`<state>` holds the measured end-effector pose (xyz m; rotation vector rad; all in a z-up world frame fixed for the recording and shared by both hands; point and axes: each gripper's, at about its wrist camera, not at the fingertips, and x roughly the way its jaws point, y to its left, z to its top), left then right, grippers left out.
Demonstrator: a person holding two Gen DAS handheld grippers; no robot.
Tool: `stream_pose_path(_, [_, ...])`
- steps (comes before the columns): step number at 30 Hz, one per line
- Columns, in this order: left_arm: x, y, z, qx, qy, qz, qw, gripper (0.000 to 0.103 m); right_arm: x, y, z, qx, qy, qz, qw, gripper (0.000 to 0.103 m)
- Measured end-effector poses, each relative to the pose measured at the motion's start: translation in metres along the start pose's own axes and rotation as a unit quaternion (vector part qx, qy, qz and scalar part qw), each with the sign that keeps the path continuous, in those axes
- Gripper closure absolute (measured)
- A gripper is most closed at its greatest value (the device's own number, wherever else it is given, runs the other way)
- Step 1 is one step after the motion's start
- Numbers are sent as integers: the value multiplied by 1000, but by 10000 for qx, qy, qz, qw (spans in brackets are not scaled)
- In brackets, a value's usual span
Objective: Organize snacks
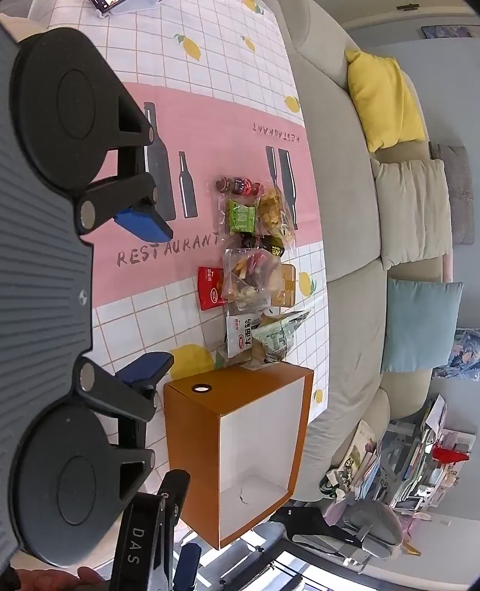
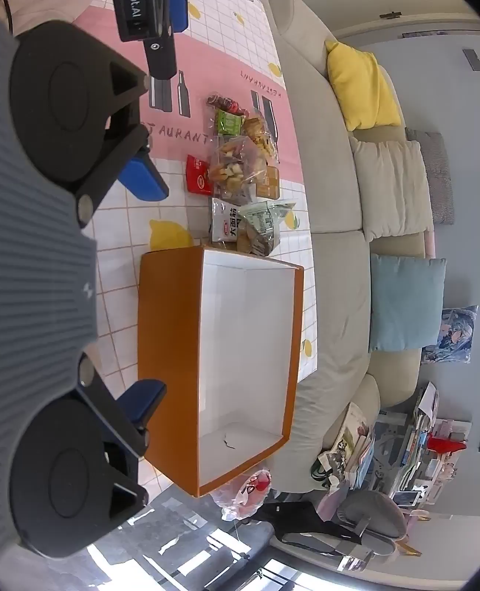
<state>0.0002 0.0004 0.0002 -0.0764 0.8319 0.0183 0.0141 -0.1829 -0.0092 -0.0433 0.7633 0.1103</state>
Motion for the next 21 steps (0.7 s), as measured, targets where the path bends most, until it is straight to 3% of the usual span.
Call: stream_pose_path(21, [1,4,-3,-102,2,-137,9999,26,0,0,0,-1,-5,10,10000,3])
